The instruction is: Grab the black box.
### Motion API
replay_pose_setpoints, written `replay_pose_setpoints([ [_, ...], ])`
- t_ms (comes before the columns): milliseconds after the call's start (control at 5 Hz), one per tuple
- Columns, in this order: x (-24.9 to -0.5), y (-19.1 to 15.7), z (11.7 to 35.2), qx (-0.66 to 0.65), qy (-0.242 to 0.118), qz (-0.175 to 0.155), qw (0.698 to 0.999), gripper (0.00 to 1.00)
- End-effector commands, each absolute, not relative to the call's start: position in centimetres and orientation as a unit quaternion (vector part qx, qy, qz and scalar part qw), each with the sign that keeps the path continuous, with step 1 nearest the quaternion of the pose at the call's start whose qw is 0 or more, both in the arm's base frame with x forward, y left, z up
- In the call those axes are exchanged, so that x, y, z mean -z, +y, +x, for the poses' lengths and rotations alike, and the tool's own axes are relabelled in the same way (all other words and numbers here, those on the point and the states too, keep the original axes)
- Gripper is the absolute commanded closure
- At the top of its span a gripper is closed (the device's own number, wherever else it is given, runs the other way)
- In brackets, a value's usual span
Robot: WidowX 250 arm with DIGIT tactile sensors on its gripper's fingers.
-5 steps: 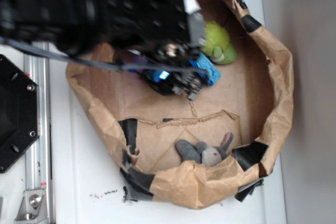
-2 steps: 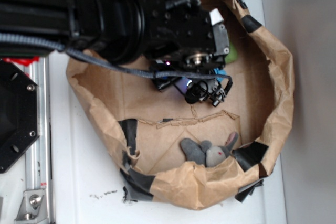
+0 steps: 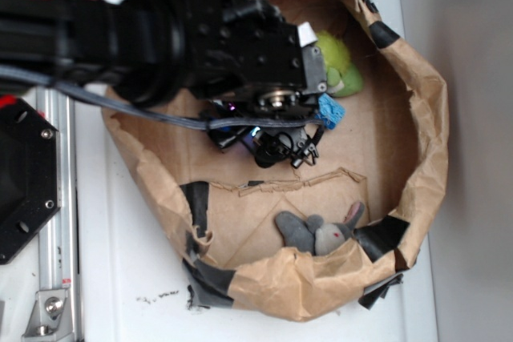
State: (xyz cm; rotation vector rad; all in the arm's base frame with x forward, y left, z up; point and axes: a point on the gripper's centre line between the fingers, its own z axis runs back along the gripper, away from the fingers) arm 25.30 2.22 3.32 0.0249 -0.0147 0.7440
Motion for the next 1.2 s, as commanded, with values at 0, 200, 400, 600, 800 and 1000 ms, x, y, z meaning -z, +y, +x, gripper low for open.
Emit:
replay_pose_setpoints([
  [0,-11.9,2.9,26.8,-0.353,-0.078,-0.041,0.932,1.0],
  [200,-14.5,2.6,27.1,-0.309,-0.07,-0.039,0.948,1.0],
  [400,-16.0,2.3,26.5,-0.209,-0.078,0.043,0.974,1.0],
  [600,-16.4,1.6,24.5,-0.151,-0.03,0.039,0.987,1.0],
  [800,-17.3,1.1,23.6,-0.133,-0.037,0.015,0.99,1.0],
  [1000,-17.6,1.2,24.0,-0.145,-0.046,0.012,0.988,1.0],
])
